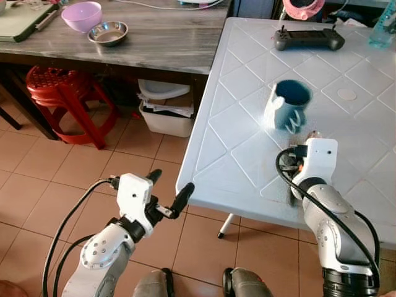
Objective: Setting the table
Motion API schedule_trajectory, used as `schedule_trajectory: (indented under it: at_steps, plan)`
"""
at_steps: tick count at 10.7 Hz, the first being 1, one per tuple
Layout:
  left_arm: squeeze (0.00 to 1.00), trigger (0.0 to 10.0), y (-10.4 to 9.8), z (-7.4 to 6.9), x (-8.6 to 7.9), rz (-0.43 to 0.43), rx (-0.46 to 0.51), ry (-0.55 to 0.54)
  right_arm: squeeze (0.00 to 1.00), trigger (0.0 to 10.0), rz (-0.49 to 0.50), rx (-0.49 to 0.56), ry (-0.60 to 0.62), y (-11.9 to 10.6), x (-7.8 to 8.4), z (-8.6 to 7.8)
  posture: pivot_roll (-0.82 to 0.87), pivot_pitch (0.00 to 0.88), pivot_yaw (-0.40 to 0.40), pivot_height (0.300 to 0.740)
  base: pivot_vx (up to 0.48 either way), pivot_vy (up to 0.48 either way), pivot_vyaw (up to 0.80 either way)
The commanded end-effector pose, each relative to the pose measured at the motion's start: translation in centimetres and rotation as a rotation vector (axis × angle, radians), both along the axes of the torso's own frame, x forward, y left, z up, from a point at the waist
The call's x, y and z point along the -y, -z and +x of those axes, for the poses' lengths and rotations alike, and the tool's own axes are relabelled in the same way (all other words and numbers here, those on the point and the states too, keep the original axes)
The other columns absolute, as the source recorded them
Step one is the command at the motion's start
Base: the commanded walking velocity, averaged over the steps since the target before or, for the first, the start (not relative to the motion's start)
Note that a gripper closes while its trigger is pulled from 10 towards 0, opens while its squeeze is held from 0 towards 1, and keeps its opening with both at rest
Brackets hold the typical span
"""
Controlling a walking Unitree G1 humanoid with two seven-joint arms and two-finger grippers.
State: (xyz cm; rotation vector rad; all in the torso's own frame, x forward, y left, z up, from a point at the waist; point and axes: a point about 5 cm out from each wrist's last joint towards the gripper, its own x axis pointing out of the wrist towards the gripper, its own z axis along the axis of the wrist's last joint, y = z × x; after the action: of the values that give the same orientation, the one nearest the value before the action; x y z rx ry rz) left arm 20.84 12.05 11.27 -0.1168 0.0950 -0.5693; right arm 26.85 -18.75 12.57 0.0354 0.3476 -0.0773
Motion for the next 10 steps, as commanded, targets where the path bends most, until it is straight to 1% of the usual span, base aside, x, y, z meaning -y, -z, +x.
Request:
schedule_trajectory:
  at_steps: [1,4,6,8,9,10]
  plan:
    - [0.00,10.0,0.0,-0.3,0.0,0.010,0.004,0.007,0.00,0.0,0.067,-0.301,-0.038,5.2,-1.0,-2.2,0.02,0.183,0.070,0.740,0.000,0.000,0.00]
    - [0.00,10.0,0.0,-0.3,0.1,0.012,0.004,0.005,0.00,0.0,0.096,-0.344,-0.106,5.5,-2.0,-2.7,0.02,0.181,0.068,0.740,0.000,0.000,0.00]
    - [0.00,10.0,0.2,-0.1,-0.4,0.040,-0.003,-0.032,0.00,0.0,0.116,-0.330,-0.164,5.1,-3.0,-2.3,0.03,0.178,0.066,0.740,0.000,0.000,0.00]
    - [0.00,10.0,0.9,0.5,-1.4,0.087,-0.018,-0.131,0.00,0.0,0.145,-0.283,-0.258,4.2,-4.6,-1.1,0.03,0.175,0.066,0.740,0.000,0.000,0.00]
    - [0.00,10.0,1.0,0.6,-1.6,0.095,-0.019,-0.158,0.00,0.0,0.135,-0.268,-0.280,4.1,-4.9,-0.7,0.03,0.168,0.060,0.740,0.000,0.000,0.00]
    - [0.00,10.0,1.1,0.9,-1.9,0.110,-0.011,-0.205,0.00,0.0,0.134,-0.245,-0.304,3.7,-5.4,0.0,0.04,0.164,0.056,0.740,0.000,0.307,0.00]
